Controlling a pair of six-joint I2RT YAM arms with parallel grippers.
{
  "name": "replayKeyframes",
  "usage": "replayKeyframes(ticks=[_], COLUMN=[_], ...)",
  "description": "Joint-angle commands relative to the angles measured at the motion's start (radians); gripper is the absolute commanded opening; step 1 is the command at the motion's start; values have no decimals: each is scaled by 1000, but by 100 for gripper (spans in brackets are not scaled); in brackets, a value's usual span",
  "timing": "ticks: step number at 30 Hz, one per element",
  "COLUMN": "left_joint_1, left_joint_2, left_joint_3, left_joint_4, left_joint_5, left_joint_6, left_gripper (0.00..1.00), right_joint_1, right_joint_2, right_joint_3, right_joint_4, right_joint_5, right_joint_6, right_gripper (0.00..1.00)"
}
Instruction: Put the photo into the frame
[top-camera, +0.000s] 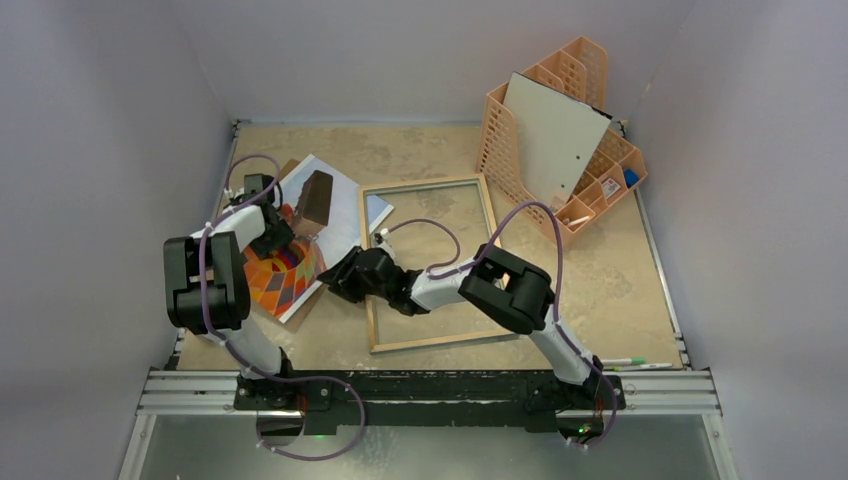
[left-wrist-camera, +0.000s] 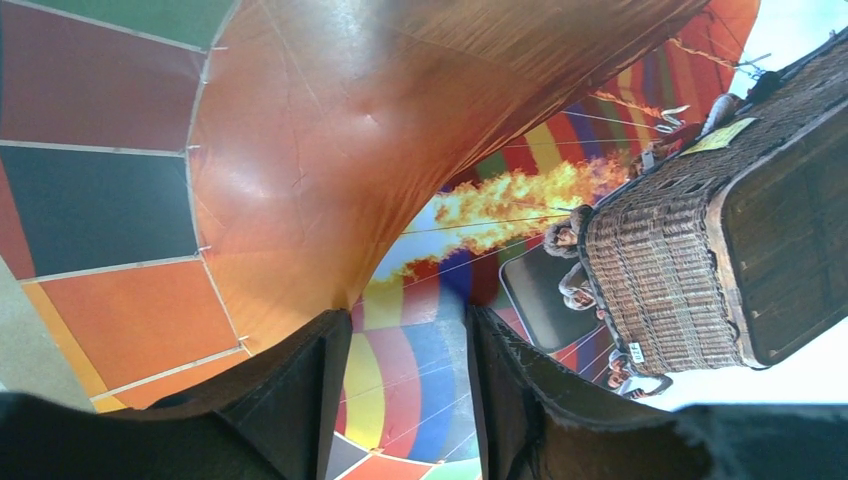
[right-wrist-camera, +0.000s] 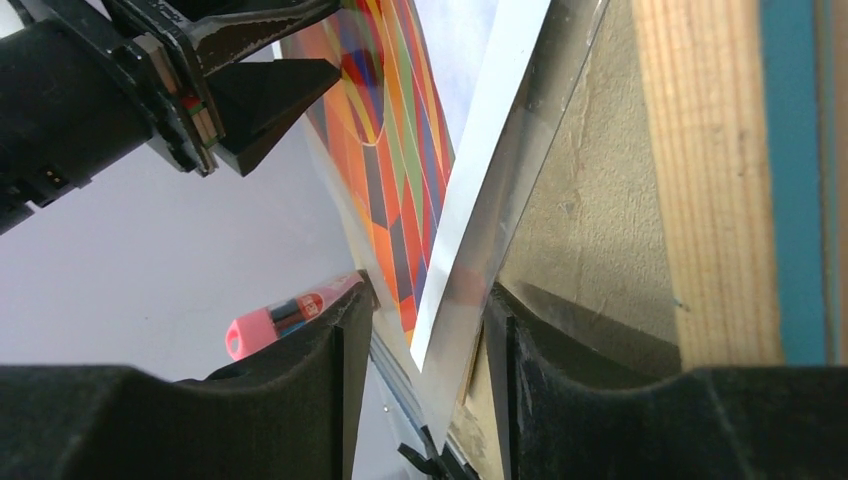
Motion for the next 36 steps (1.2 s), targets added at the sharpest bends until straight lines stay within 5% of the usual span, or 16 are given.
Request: replayKeyframes(ticks=[1,8,20,29,36], left_joint_1=[9,15,22,25,26], left_joint_2=[72,68,39,-33,-159], left_joint_3=[-51,-53,-71,-46,123], left_joint_4=[-58,-54,-51,-71,-188], left_joint_5=[4,17,36,7,-66], left_joint_6=[15,18,-9,-23,-35], left_gripper=[47,40,36,36,58], right_joint_1=[-38,-43,-43,-42,-47], right_joint_2=[22,72,124,112,52], right_joint_3=[-36,-31,92,88,70], right_joint_4=[149,254,20,-34,-30], right_joint_5=[16,-36,-36,-54,-108], right_joint_6=[-25,14,65,102,102], right_gripper=[47,28,31,14,0])
